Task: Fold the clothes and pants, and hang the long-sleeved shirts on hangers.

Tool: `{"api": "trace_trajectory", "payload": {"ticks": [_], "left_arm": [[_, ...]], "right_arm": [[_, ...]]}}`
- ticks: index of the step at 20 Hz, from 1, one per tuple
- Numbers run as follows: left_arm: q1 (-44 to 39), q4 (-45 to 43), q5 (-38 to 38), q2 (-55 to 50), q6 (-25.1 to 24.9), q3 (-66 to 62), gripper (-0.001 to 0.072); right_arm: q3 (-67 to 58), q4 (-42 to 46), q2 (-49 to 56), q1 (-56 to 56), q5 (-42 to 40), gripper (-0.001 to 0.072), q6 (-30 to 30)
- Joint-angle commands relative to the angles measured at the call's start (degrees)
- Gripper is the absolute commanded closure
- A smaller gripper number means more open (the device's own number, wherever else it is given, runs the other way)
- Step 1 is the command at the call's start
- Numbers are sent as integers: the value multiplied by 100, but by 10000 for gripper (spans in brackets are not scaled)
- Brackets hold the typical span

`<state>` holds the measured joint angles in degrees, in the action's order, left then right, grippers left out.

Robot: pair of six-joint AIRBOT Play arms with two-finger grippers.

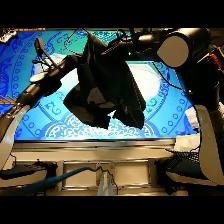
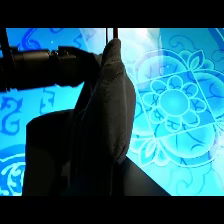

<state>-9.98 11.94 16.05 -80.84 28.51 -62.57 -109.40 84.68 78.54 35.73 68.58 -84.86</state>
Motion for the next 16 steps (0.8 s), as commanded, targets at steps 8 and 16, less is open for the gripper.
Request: {"api": "trace_trajectory", "payload": {"ticks": [8,16], "left_arm": [[1652,33,2273,-372,656,-7,691],[2057,656,2516,-374,723,-7,692]], "right_arm": [[-4,-90,-446,-2,337,696,149],[-4,107,-557,-2,1172,696,533]]}}
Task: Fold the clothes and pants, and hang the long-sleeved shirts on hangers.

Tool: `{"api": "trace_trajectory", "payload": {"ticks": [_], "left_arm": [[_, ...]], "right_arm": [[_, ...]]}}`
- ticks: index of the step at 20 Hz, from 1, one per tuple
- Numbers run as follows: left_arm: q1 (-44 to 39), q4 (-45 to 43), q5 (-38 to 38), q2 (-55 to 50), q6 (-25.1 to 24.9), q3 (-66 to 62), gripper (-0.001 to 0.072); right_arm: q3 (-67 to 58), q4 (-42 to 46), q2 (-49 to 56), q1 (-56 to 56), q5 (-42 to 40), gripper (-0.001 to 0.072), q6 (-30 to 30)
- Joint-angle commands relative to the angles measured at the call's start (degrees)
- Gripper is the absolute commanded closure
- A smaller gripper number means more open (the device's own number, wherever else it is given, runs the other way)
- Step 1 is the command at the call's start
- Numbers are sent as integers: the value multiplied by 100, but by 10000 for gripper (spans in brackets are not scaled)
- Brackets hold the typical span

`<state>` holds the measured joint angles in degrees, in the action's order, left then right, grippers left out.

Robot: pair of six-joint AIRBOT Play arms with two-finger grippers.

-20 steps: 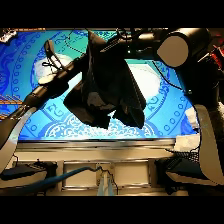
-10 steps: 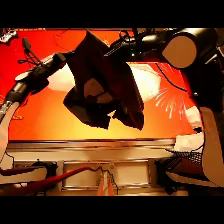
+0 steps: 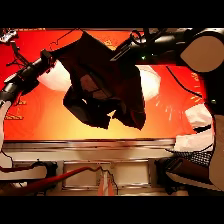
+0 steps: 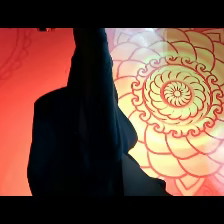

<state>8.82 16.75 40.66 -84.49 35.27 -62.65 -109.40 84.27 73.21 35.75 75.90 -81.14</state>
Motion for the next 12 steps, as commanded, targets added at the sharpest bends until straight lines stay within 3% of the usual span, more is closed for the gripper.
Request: {"api": "trace_trajectory", "payload": {"ticks": [1,6,9,12], "left_arm": [[238,177,57,-9,46,2,692],[452,173,426,-4,-44,-55,692],[450,101,820,7,-1032,-299,693],[518,-1261,708,44,-1062,-640,694]], "right_arm": [[-4,173,-24,-4,588,696,273],[-4,382,-7,-4,1012,696,415],[9,839,39,-4,1202,696,413],[7,1200,13,-4,1484,696,415]]}}
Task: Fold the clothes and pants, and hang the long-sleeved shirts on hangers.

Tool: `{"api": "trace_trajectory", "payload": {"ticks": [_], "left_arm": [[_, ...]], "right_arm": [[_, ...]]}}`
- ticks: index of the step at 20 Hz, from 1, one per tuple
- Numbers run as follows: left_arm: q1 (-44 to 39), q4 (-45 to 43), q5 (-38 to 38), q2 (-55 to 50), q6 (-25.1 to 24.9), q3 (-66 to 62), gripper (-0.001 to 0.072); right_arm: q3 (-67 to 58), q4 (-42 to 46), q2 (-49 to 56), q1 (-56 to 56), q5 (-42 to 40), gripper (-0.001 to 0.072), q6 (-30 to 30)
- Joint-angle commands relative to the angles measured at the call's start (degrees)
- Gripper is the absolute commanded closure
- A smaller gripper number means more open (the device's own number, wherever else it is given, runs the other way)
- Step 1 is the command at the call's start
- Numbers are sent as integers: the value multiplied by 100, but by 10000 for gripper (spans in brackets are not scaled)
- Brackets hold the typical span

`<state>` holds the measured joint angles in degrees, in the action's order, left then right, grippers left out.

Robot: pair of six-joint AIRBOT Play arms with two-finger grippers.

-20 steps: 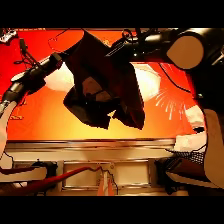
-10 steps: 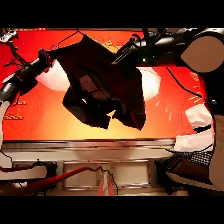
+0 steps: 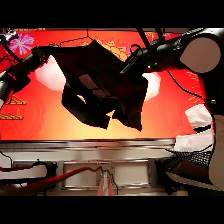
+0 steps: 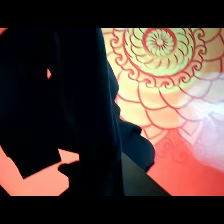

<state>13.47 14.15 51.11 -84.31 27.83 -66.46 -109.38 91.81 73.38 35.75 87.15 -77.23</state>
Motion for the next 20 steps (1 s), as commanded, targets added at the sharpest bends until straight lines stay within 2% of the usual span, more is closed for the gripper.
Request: {"api": "trace_trajectory", "payload": {"ticks": [1,3,5,10,12,14,16,20], "left_arm": [[52,-1582,-339,37,-236,-356,694],[39,-2702,-350,72,74,-538,695],[-4,-3281,-376,133,72,-721,695],[-293,-3311,-557,157,-138,-1458,694],[-608,-3685,-544,153,-146,-1764,694],[-1014,-4280,-271,162,42,-1917,694],[-1414,-4636,-17,214,507,-1915,694],[-1998,-4671,317,527,785,-1915,694]], "right_arm": [[4,581,-4,-4,431,696,24],[7,774,9,-4,455,697,44],[7,866,57,-4,501,697,55],[20,920,332,-2,581,697,190],[52,935,468,-4,501,696,238],[52,1062,592,-4,308,696,223],[52,1423,638,-13,-24,696,114],[48,2118,629,-321,-236,696,-87]]}}
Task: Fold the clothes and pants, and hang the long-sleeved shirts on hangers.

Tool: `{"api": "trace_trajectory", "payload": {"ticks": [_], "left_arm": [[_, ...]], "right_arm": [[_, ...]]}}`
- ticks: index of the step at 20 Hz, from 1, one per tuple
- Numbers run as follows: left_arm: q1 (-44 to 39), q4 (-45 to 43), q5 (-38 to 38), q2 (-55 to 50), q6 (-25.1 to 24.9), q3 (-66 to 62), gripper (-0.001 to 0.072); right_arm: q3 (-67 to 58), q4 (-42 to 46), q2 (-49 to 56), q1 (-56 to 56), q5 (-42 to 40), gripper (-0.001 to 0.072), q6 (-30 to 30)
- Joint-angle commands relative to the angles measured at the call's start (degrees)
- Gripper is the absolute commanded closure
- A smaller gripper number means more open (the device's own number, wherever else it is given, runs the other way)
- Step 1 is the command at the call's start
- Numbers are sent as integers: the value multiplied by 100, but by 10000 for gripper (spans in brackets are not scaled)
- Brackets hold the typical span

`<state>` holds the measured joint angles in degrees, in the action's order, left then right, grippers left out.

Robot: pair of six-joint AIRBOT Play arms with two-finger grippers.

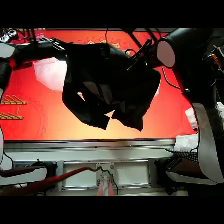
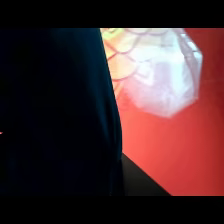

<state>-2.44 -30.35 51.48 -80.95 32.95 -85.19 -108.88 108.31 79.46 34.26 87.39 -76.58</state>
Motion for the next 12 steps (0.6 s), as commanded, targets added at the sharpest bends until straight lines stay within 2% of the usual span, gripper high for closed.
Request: {"api": "trace_trajectory", "payload": {"ticks": [1,3,4,5,6,7,11,12], "left_arm": [[-522,-221,284,330,310,-42,694],[-748,-219,282,601,417,-42,693],[-855,-221,278,697,413,-42,668],[-938,-221,275,767,413,-42,497],[-979,-216,269,800,415,-42,291],[-992,-216,282,815,463,-42,202],[-990,-216,608,863,1259,-42,207],[-990,-221,793,883,1381,-42,240]], "right_arm": [[-13,529,13,-278,-249,696,-256],[-15,562,-55,-402,-284,696,-341],[-15,590,-105,-402,-356,696,-356],[-15,612,-160,-402,-444,696,-385],[-22,649,-225,-402,-511,696,-442],[-42,763,-273,-402,-544,696,-509],[-243,1655,-496,-461,-555,696,-901],[-299,1827,-573,-546,-553,696,-1080]]}}
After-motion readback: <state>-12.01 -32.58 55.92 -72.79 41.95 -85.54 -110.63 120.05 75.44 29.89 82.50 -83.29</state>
